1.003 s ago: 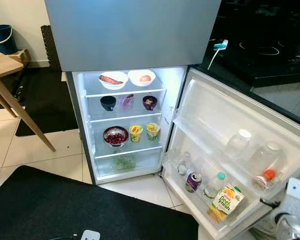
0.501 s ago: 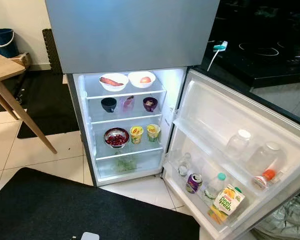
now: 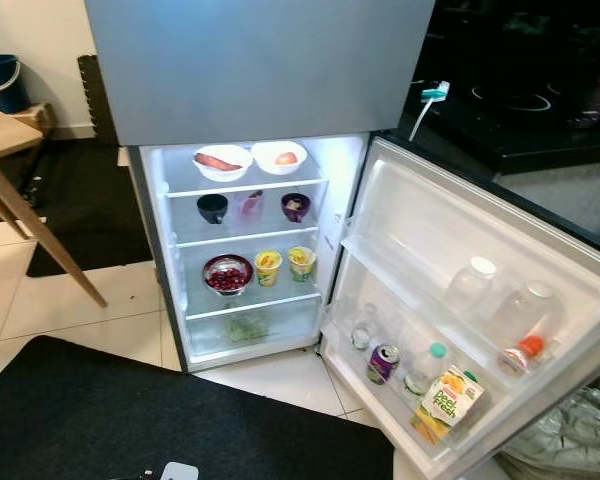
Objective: Restocking fridge
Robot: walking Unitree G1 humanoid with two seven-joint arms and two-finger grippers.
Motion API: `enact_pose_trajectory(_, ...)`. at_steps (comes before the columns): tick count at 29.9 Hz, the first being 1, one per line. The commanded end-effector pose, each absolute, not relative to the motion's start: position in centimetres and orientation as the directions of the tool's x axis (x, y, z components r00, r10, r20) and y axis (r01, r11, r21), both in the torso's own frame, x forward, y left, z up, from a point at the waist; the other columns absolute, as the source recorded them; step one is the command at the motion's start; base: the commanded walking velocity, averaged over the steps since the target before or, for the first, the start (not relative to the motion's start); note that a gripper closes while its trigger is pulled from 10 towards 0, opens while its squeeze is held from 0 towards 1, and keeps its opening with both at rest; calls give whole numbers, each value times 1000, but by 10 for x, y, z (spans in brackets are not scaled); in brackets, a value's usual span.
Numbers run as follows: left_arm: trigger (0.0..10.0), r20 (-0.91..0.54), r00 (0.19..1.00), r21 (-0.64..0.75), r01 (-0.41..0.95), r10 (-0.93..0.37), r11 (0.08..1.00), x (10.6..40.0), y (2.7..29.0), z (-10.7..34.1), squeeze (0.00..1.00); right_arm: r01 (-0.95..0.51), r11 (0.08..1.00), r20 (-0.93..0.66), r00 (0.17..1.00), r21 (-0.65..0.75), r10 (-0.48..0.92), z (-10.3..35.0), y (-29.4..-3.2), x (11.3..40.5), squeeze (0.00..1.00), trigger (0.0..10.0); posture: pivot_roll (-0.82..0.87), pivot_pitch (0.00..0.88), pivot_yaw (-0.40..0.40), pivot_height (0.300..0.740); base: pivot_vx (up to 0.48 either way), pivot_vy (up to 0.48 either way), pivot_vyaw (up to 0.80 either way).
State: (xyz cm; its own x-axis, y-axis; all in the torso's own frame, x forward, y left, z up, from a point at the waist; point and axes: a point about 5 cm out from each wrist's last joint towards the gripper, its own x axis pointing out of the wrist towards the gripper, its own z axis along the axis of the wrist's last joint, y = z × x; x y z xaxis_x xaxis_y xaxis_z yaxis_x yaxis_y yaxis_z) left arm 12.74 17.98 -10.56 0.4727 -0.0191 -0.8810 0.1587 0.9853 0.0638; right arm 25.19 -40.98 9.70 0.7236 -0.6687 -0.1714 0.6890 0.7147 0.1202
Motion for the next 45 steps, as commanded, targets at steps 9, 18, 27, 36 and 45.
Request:
enact_pose_trajectory(9, 10000, -897, 441, 52, 163, -26, 985, 118, 177, -109, 0, 785, 617, -402, 546, -62, -735, 40, -404, 207, 0, 10000, -63, 0, -57, 740, 0, 0, 0)
enact_pose_trajectory(18, 10000, -894, 448, 55, 169, -27, 984, 123, 179, -108, 0, 842, 488, -561, 293, -232, -774, -9, -396, 142, 0, 10000, -72, 0, -47, 740, 0, 0, 0)
enact_pose_trajectory(27, 10000, -894, 447, 50, 172, -33, 984, 122, 176, -108, 0, 691, 671, -758, 279, -267, -589, -61, -342, 112, 0, 10000, -75, 0, -48, 740, 0, 0, -356)
enact_pose_trajectory(36, 10000, -894, 448, 55, 173, -29, 983, 123, 177, -108, 0, 471, 850, -863, 300, -237, -407, -87, -296, 98, 0, 10000, -71, 0, -45, 740, 0, 0, -800)
enact_pose_trajectory(45, 10000, -893, 449, 63, 184, -28, 981, 124, 178, -107, 0, 425, 877, -871, 317, -223, -375, -88, -292, 102, 0, 10000, -76, 0, -37, 740, 0, 0, -800)
